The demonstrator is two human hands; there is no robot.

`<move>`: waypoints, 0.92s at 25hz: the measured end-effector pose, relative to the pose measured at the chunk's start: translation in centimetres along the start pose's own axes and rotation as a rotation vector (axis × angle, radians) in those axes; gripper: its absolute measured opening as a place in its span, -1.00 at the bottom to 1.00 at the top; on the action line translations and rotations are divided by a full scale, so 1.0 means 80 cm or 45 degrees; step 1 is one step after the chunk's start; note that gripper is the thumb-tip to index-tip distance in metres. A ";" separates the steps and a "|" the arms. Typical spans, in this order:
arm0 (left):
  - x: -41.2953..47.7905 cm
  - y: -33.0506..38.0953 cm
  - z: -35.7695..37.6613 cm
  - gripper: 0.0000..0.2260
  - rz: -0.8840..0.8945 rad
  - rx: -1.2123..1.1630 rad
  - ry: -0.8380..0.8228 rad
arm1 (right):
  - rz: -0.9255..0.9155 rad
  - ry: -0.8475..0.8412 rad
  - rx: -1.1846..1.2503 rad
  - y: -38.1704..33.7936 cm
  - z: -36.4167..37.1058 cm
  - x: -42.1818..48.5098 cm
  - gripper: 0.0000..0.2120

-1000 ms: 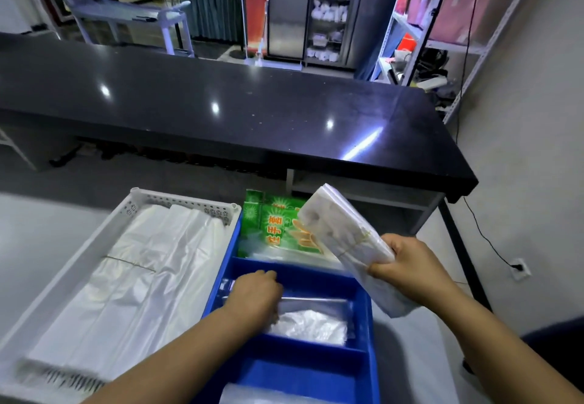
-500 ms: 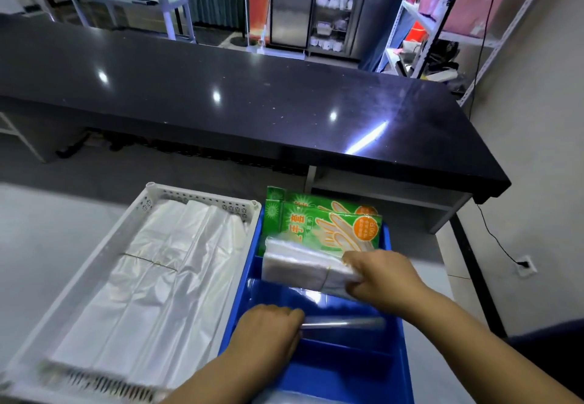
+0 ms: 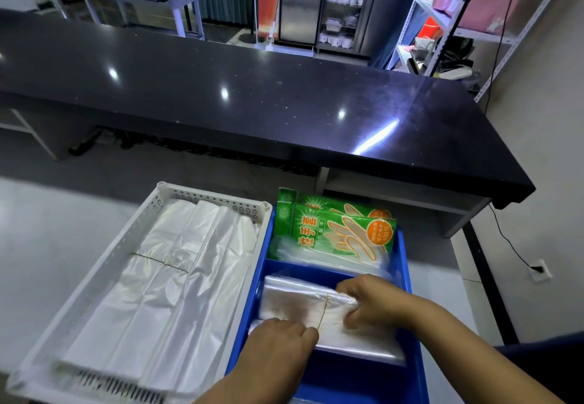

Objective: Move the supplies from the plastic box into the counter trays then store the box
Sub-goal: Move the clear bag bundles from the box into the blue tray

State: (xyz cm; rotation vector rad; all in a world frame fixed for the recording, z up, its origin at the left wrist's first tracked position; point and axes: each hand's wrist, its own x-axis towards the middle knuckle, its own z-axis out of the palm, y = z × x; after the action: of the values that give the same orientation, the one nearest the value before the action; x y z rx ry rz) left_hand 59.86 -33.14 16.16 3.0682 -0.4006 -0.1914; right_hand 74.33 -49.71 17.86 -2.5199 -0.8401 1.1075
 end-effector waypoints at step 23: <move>0.058 -0.029 0.008 -0.57 -0.041 -0.040 0.212 | -0.202 0.776 -0.481 0.014 0.033 -0.049 -0.81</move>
State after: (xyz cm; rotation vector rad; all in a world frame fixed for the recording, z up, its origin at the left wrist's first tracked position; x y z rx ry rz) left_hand 64.82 -32.08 14.83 3.0306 -0.3362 0.0568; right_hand 70.70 -52.96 17.88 -2.7717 -1.1041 0.1006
